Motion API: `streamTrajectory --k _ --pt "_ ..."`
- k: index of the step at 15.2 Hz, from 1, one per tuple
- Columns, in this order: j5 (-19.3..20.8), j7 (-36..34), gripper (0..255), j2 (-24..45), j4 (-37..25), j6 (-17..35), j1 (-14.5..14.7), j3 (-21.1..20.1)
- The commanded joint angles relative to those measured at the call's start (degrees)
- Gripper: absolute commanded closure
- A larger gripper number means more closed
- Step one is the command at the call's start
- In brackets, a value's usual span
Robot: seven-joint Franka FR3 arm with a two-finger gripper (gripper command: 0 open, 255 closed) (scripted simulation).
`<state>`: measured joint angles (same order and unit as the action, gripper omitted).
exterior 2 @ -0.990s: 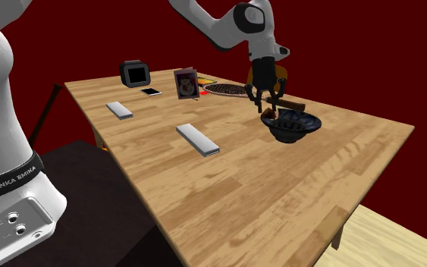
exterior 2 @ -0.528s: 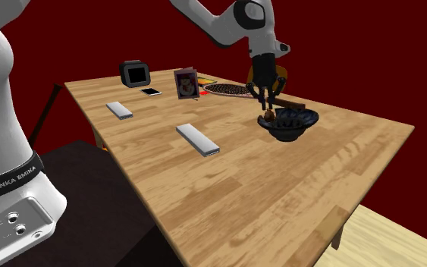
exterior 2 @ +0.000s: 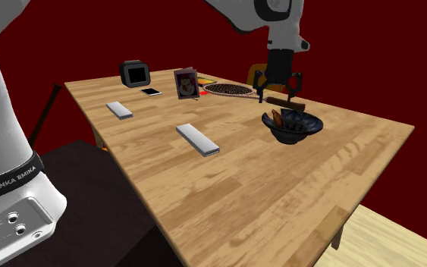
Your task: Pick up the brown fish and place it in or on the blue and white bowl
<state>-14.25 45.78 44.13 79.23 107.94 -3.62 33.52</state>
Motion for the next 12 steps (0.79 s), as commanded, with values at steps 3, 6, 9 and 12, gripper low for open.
streamTrajectory --k 3,6,9,12 --pt "-16.15 24.43 0 13.85 -28.29 -22.6 -26.72 -13.54" --pt "-16.0 25.16 0 12.65 -23.97 -19.67 -25.68 -13.73" --pt "-16.16 25.83 0 11.89 -20.38 -17.06 -24.66 -13.69" --pt "-16.27 26.15 0 11.61 -18.69 -15.77 -24.17 -13.69"
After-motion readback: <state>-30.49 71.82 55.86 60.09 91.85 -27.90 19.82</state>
